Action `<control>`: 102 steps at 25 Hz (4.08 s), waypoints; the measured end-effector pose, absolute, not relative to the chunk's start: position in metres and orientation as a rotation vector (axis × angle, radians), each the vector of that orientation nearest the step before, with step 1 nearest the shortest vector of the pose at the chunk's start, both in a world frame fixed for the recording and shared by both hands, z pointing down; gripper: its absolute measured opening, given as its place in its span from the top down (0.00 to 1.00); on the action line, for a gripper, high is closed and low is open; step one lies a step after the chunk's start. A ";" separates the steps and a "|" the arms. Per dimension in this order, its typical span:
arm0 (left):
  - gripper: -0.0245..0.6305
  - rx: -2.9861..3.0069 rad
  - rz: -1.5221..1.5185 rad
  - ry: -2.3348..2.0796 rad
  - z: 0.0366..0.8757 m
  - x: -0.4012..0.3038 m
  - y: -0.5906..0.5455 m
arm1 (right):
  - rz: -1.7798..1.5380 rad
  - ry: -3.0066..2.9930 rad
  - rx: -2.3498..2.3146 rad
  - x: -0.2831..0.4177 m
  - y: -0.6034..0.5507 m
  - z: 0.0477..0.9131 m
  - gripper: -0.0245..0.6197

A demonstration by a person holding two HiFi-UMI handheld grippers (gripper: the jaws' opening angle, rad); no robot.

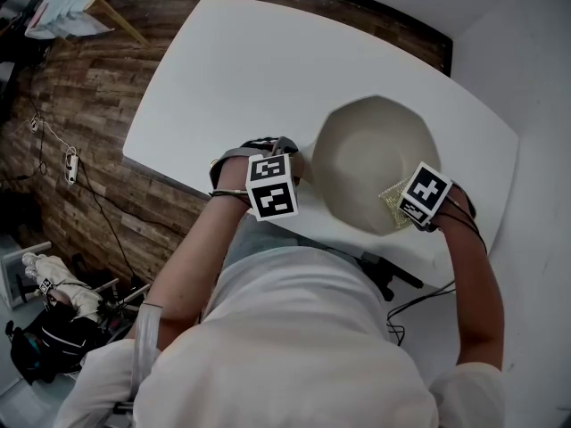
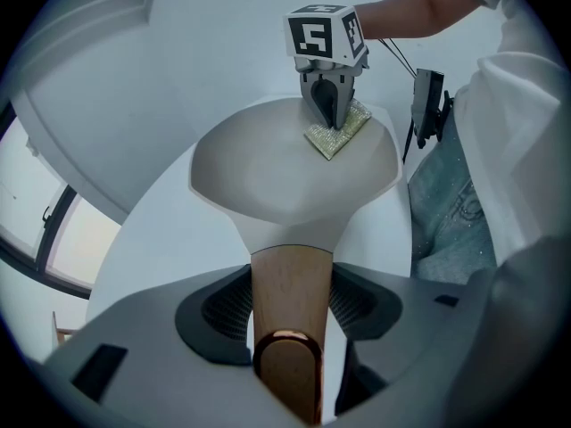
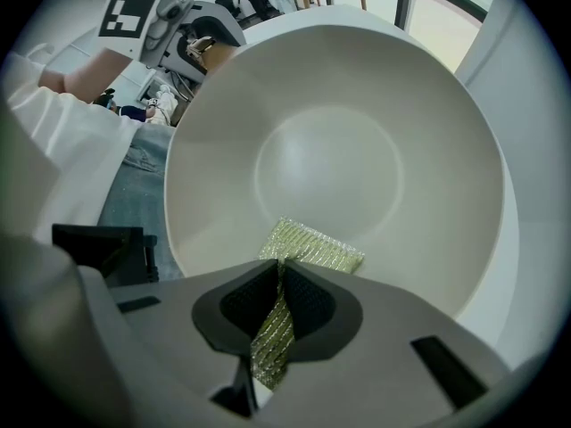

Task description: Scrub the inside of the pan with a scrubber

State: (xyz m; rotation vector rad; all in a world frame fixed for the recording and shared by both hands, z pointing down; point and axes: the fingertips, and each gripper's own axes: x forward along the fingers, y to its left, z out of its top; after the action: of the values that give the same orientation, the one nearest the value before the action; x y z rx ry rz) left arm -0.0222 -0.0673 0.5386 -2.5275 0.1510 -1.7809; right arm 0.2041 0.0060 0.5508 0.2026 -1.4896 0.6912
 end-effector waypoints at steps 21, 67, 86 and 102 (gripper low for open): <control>0.58 -2.517 -1.832 0.164 0.540 -0.020 -0.066 | 0.851 -1.637 -0.001 0.141 0.042 0.551 0.91; 0.58 -2.504 -1.862 0.194 0.541 -0.020 -0.067 | 1.142 -2.140 0.110 0.044 -0.006 0.542 0.91; 0.58 -2.487 -1.850 0.183 0.540 -0.018 -0.066 | 0.994 -2.276 0.334 0.031 -0.057 0.545 0.91; 0.58 -2.467 -1.844 0.153 0.538 -0.021 -0.067 | 0.739 -2.303 0.626 0.033 -0.105 0.548 0.90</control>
State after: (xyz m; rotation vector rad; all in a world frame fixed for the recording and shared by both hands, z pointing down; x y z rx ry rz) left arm -0.0208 -0.0666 0.5379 -2.4670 0.1527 -1.8445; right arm 0.0334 -0.1054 0.5477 0.6264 -2.3028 0.7392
